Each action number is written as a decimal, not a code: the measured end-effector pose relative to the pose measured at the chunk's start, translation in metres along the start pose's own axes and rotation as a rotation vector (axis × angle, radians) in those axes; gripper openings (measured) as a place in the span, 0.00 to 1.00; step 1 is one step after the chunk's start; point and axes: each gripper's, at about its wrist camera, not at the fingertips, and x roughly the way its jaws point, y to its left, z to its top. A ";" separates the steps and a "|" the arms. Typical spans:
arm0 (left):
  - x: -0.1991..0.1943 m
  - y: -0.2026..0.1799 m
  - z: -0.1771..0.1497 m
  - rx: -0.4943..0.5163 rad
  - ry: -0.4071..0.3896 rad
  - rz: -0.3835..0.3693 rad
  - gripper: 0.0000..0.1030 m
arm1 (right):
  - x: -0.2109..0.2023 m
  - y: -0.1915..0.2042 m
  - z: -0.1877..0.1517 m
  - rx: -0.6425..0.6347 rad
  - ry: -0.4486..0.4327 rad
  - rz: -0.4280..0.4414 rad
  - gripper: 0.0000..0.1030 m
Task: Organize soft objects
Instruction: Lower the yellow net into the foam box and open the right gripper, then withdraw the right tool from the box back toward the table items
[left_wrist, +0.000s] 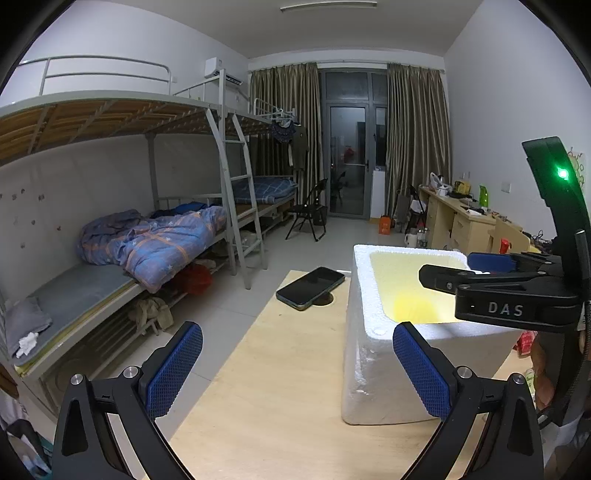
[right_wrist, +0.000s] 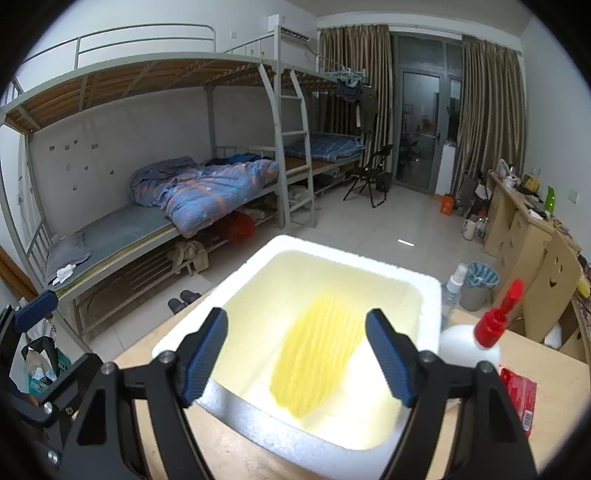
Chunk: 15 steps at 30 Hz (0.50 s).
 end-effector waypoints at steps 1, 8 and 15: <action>0.000 0.000 0.000 -0.001 0.000 -0.001 1.00 | 0.000 -0.001 0.001 0.001 0.002 0.005 0.81; -0.003 0.000 0.002 0.000 -0.004 -0.001 1.00 | 0.005 -0.002 0.003 -0.006 0.022 0.010 0.82; -0.004 -0.001 0.002 0.004 -0.004 0.001 1.00 | 0.005 -0.002 0.003 -0.003 0.023 0.003 0.82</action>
